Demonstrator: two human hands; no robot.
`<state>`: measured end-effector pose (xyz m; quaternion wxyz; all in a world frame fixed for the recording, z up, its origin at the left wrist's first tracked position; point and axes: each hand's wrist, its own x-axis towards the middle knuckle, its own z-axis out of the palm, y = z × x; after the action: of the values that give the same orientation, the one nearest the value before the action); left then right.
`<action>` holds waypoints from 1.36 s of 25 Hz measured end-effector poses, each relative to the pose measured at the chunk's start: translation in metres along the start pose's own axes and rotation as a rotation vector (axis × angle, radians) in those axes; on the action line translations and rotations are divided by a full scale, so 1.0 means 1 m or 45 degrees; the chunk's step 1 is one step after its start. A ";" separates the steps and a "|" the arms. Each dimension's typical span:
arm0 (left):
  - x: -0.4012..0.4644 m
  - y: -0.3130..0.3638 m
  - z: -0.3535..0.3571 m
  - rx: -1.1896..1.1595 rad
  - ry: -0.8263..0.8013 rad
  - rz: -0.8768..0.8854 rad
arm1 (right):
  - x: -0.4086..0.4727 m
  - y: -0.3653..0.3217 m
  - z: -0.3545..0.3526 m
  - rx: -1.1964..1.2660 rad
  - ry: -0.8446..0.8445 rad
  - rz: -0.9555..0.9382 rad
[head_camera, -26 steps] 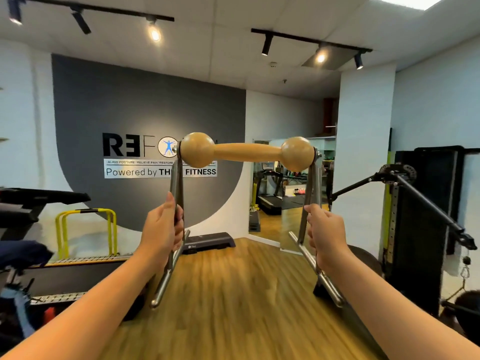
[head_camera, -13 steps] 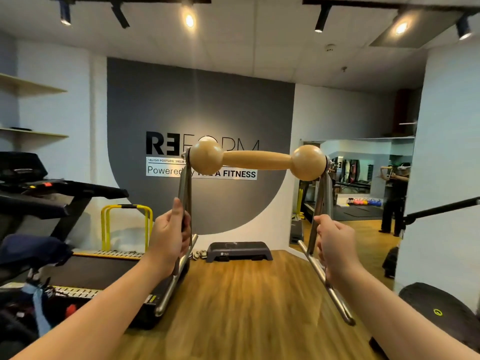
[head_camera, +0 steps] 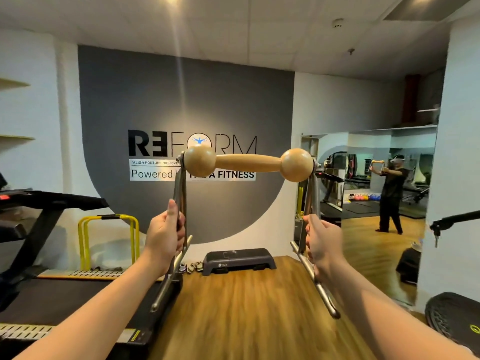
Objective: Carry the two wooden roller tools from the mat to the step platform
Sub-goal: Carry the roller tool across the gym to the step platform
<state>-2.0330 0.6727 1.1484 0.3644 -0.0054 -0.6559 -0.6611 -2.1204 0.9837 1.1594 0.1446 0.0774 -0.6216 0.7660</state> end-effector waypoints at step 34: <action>0.741 -0.480 0.182 0.067 0.085 -0.115 | 0.784 0.370 0.310 -0.013 0.032 0.064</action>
<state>-2.8973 0.4187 1.1188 0.3558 0.0559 -0.6602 -0.6591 -2.9992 0.7106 1.1160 0.1335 0.0512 -0.6255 0.7670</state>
